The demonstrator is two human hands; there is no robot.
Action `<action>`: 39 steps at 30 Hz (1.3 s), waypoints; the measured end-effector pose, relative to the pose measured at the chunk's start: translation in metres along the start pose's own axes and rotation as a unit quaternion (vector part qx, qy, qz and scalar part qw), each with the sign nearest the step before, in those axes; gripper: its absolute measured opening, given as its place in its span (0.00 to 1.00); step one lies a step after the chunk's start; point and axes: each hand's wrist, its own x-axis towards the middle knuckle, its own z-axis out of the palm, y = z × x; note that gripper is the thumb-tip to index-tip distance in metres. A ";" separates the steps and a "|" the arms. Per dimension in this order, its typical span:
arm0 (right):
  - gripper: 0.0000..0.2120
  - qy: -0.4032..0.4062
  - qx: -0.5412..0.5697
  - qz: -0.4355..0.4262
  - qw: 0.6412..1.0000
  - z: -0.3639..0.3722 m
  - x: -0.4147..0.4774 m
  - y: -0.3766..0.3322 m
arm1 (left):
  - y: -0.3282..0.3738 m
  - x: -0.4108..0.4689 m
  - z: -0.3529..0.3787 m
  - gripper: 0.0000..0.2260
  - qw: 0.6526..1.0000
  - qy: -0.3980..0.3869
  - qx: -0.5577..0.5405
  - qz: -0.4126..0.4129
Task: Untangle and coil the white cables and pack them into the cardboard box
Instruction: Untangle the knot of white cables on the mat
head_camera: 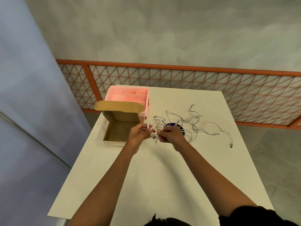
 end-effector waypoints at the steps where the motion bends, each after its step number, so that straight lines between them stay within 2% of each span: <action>1: 0.06 -0.002 -0.002 0.008 1.000 0.003 0.001 0.005 | -0.004 -0.002 -0.003 0.11 1.000 0.003 0.003 -0.011; 5: 0.04 -0.006 -0.030 0.033 0.999 0.030 0.011 0.020 | -0.016 -0.005 -0.028 0.11 0.999 0.026 0.010 -0.042; 8: 0.09 0.003 -0.033 0.051 0.998 0.051 0.022 0.028 | -0.026 -0.004 -0.052 0.09 0.998 0.040 0.022 -0.045; 13: 0.10 0.016 -0.031 0.056 0.998 0.093 0.039 0.034 | -0.027 0.004 -0.087 0.07 0.990 0.118 0.059 -0.040; 17: 0.12 0.046 -0.045 0.042 0.997 0.127 0.057 0.031 | -0.022 0.020 -0.115 0.08 0.978 0.162 0.130 -0.013; 21: 0.09 0.069 -0.134 -0.015 0.988 0.153 0.078 0.027 | -0.018 0.037 -0.138 0.08 0.957 0.193 0.217 0.000; 23: 0.06 0.058 -0.170 -0.037 0.983 0.160 0.086 0.026 | -0.018 0.046 -0.147 0.10 0.938 0.198 0.284 -0.002; 26: 0.08 0.051 -0.226 -0.054 0.971 0.168 0.101 0.031 | -0.026 0.058 -0.158 0.11 0.914 0.193 0.355 -0.031; 29: 0.10 0.038 -0.285 -0.037 0.957 0.172 0.115 0.038 | -0.033 0.062 -0.166 0.12 0.872 0.179 0.453 -0.036; 33: 0.10 0.016 -0.312 0.002 0.950 0.175 0.133 0.051 | -0.039 0.061 -0.170 0.11 0.820 0.144 0.554 -0.021; 37: 0.16 -0.013 -0.385 0.027 0.922 0.179 0.147 0.057 | -0.043 0.059 -0.170 0.11 0.758 0.118 0.641 0.011; 39: 0.21 -0.038 -0.432 0.039 0.900 0.184 0.151 0.061 | -0.044 0.059 -0.168 0.11 0.738 0.101 0.667 0.012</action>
